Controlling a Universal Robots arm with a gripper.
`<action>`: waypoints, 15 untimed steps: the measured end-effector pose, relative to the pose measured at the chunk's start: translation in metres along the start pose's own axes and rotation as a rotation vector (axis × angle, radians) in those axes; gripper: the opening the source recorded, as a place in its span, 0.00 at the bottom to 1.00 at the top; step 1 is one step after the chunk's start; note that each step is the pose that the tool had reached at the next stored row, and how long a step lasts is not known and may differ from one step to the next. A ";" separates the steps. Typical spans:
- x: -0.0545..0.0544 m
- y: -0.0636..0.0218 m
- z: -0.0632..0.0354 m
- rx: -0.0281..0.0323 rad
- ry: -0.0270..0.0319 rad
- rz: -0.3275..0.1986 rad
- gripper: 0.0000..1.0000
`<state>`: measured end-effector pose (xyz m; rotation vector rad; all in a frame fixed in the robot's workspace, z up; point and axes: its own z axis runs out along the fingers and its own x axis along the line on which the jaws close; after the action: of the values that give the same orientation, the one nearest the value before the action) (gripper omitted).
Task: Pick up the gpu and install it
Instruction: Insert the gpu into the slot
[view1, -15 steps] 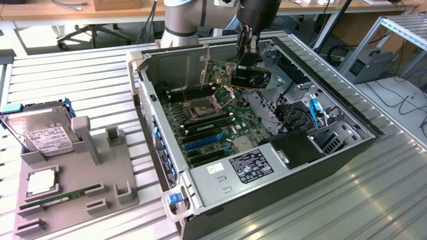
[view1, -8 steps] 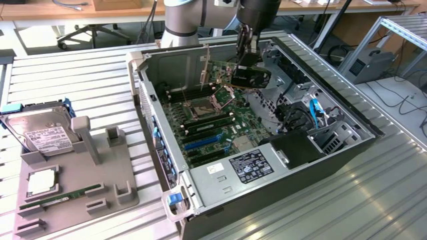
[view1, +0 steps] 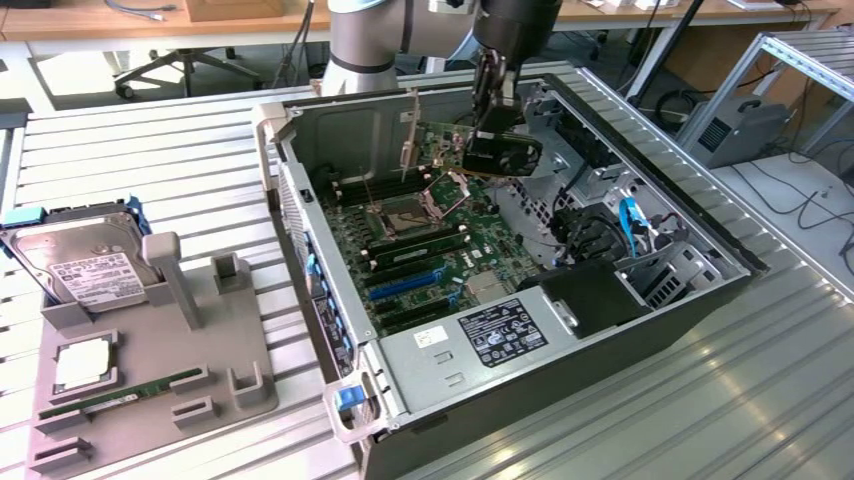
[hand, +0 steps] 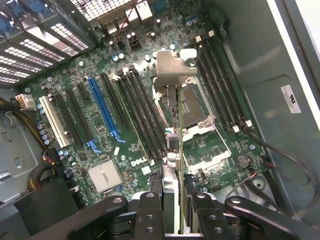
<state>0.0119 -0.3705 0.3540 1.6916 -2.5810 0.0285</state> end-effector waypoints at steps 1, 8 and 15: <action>0.000 0.0000 0.0000 0.0001 0.0001 -0.003 0.27; 0.000 0.0000 0.0000 0.0009 0.0003 -0.015 0.27; 0.000 -0.0001 0.0000 0.0015 0.0004 -0.027 0.27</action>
<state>0.0119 -0.3705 0.3540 1.7264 -2.5582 0.0296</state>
